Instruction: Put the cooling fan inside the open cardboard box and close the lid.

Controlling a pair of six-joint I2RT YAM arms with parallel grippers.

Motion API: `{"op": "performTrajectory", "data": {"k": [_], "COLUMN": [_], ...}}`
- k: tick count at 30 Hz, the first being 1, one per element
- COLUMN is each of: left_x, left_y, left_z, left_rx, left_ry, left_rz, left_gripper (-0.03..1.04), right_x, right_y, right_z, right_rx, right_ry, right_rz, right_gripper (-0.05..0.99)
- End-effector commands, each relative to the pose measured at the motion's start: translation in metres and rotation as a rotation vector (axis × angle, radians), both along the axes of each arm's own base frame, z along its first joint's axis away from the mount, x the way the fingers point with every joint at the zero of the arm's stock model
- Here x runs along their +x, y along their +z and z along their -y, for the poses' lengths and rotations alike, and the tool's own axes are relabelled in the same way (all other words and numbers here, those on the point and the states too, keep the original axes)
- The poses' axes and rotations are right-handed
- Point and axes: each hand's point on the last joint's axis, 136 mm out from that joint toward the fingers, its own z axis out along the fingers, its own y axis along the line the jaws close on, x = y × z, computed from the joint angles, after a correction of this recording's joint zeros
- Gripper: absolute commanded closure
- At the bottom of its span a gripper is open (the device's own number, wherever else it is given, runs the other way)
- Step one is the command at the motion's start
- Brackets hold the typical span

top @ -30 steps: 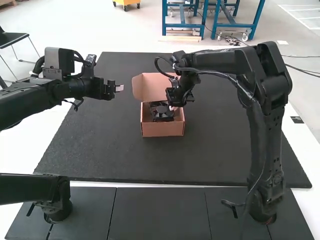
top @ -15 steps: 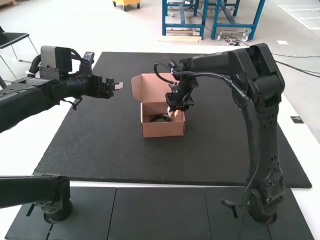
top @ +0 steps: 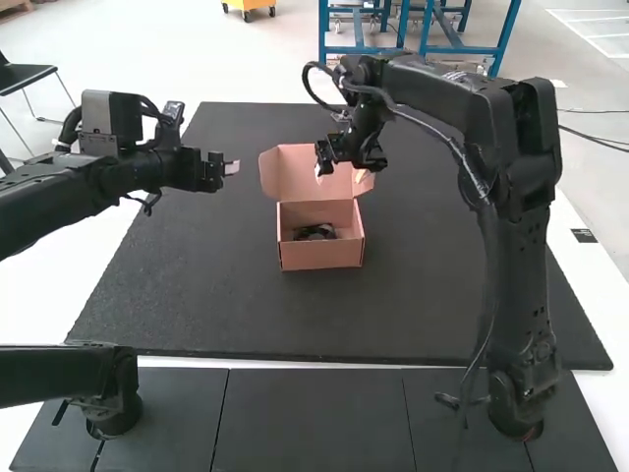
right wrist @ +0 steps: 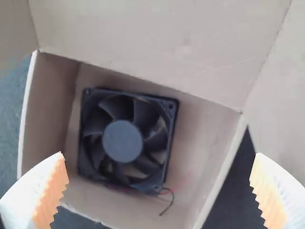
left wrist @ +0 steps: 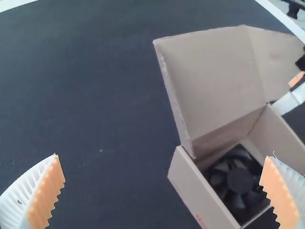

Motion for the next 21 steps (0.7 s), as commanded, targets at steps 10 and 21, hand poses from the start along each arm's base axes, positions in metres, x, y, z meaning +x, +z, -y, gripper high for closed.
{"op": "performTrajectory", "data": {"k": [10,21], "left_x": [0.047,0.075], "left_y": [0.003,-0.009], "left_z": [-0.017,-0.017], "left_rx": [0.066,0.091], "left_ry": [0.122,0.132], "left_rz": [-0.027,-0.092], "left_gripper": [0.04,0.04], "right_x": [-0.002,-0.007], "right_y": [0.053,0.034], "right_z": [0.068,0.072], "right_rx": [-0.018,0.055], "right_ry": [0.062,0.106], "right_rz": [0.188,0.27], "right_gripper": [0.04,0.04]}}
